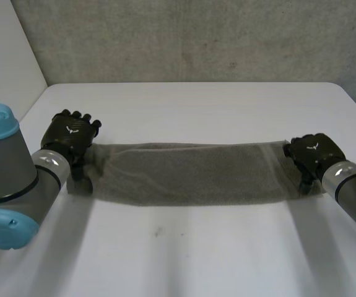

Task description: Fold the towel.

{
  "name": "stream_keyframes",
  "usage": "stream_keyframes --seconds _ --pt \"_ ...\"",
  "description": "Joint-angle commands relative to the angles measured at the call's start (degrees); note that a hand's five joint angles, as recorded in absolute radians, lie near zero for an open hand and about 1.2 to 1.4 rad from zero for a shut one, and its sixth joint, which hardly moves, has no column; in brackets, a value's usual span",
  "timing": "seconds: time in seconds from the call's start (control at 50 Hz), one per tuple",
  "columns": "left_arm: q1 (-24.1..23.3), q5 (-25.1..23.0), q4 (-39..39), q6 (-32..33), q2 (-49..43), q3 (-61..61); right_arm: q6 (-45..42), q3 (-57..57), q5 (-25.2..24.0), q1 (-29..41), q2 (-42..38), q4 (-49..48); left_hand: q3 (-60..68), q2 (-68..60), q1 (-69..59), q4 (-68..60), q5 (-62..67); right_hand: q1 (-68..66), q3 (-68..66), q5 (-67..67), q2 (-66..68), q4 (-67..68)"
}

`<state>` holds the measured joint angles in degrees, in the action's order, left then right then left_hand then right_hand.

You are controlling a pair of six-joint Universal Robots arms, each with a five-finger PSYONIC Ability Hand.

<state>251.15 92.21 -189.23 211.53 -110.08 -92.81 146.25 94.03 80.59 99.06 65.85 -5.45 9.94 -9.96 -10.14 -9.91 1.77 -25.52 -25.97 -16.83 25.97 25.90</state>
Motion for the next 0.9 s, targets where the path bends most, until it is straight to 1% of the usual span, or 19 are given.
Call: stream_keyframes --seconds 0.02,0.1,0.14,0.16,0.2,0.34,0.48,0.6,0.64,0.66,0.68,0.7,0.72,0.74,0.76,0.78,0.84,0.86,0.9 --pt "0.2 0.1 -0.7 -0.7 -0.2 -1.0 -2.2 2.4 0.3 -1.3 -4.4 -7.2 1.3 -1.3 -1.1 -1.3 -0.5 -8.4 -8.0 -7.1 8.0 8.1" --pt "0.3 0.1 -0.7 -2.8 -0.2 -1.0 -5.1 1.9 0.4 -1.4 -6.9 -7.4 1.3 -1.3 -1.1 -1.3 -0.5 -16.4 -15.9 -15.0 15.9 16.0" --pt "0.3 0.1 -0.7 -3.4 -0.2 -1.0 -8.2 1.3 0.5 -2.4 -8.4 -7.5 1.3 -1.3 -1.1 -1.3 -0.5 -38.9 -38.5 -37.6 38.5 38.6" --pt "0.3 0.0 -0.7 -3.9 -0.2 -0.9 -8.3 1.3 0.5 -2.4 -8.4 -7.5 1.3 -1.3 -1.1 -1.3 -0.5 -39.1 -38.6 -37.8 38.6 38.7" --pt "0.3 0.0 -0.7 -4.0 -0.2 -1.0 -11.1 1.0 1.1 -4.2 -8.5 -7.1 1.3 -1.3 -1.1 -1.3 -0.5 -54.4 -54.0 -53.1 54.0 54.1" --pt "0.2 0.0 -0.7 -4.1 0.2 -1.0 -13.4 1.5 2.8 -8.5 -6.1 -5.4 1.3 -1.3 -1.1 -1.3 -0.5 -54.5 -54.0 -53.2 54.0 54.1" --pt "0.2 0.0 -0.6 -4.1 2.1 -1.5 -17.0 -0.3 3.5 -17.0 -1.1 -4.1 1.1 -1.1 -0.9 -1.2 -0.7 -54.5 -54.0 -53.2 54.0 54.1" --pt "0.3 -0.1 -0.6 -4.1 3.5 -2.1 -21.5 -4.4 4.9 -16.7 2.0 -4.2 1.1 -1.1 -0.9 -1.1 -0.7 -54.5 -54.0 -53.2 54.0 54.1" --pt "0.4 -0.1 -0.6 -4.1 3.6 -2.0 -20.0 -9.2 7.9 -5.9 2.4 -4.1 1.1 -1.1 -0.9 -1.1 -0.7 -54.5 -54.0 -53.2 54.0 54.1" --pt "0.4 -0.1 -0.6 -4.1 3.6 -2.0 -20.0 -9.2 7.9 -5.8 2.4 -4.1 1.1 -1.1 -0.9 -1.1 -0.7 -54.5 -54.0 -53.2 54.0 54.1" --pt "0.7 0.0 -0.6 -4.1 3.8 -1.9 -18.7 -11.9 9.1 0.2 2.0 -4.1 1.1 -1.1 -0.9 -1.1 -0.7 -54.5 -54.0 -53.2 54.0 54.1" --pt "0.7 0.0 -0.6 -4.1 3.8 -1.8 -18.7 -11.9 9.1 0.3 2.0 -4.1 1.1 -1.1 -0.9 -1.1 -0.7 -54.5 -54.0 -53.2 54.0 54.1" --pt "0.7 0.0 -0.6 -4.2 3.9 -1.5 -17.5 -14.6 10.1 6.7 0.8 -4.2 1.1 -1.1 -0.9 -1.1 -0.7 -54.5 -54.0 -53.2 54.0 54.1" --pt "0.7 0.0 -0.6 -4.2 3.9 -1.5 -17.5 -14.6 10.1 6.8 0.8 -4.2 1.1 -1.1 -0.9 -1.1 -0.7 -54.5 -54.0 -53.2 54.0 54.1" --pt "0.7 0.1 -0.6 -4.5 4.0 -1.2 -16.9 -17.5 10.8 13.9 -1.7 -4.3 1.1 -1.1 -0.9 -1.1 -0.7 -54.5 -54.0 -53.2 54.0 54.1" --pt "0.7 0.1 -0.6 -4.5 4.0 -1.0 -16.9 -17.6 10.8 14.0 -1.7 -4.3 1.1 -1.1 -0.9 -1.1 -0.7 -54.5 -54.0 -53.2 54.0 54.1" --pt "0.4 0.2 -0.6 -4.7 4.0 -0.9 -17.0 -21.8 10.6 25.2 -6.5 -4.4 1.1 -1.1 -0.9 -1.1 -0.7 -54.5 -54.0 -53.2 54.0 54.1" --pt "0.4 0.2 -0.6 -4.7 4.0 -0.9 -17.0 -21.8 10.6 25.3 -6.5 -4.4 1.1 -1.1 -0.9 -1.1 -0.7 -54.5 -54.0 -53.2 54.0 54.1" --pt "0.0 0.2 -0.6 -5.1 4.2 -0.9 -16.8 -24.3 10.0 35.5 -11.6 -4.9 1.1 -1.1 -0.9 -1.1 -0.7 -54.5 -54.0 -53.2 54.0 54.1"
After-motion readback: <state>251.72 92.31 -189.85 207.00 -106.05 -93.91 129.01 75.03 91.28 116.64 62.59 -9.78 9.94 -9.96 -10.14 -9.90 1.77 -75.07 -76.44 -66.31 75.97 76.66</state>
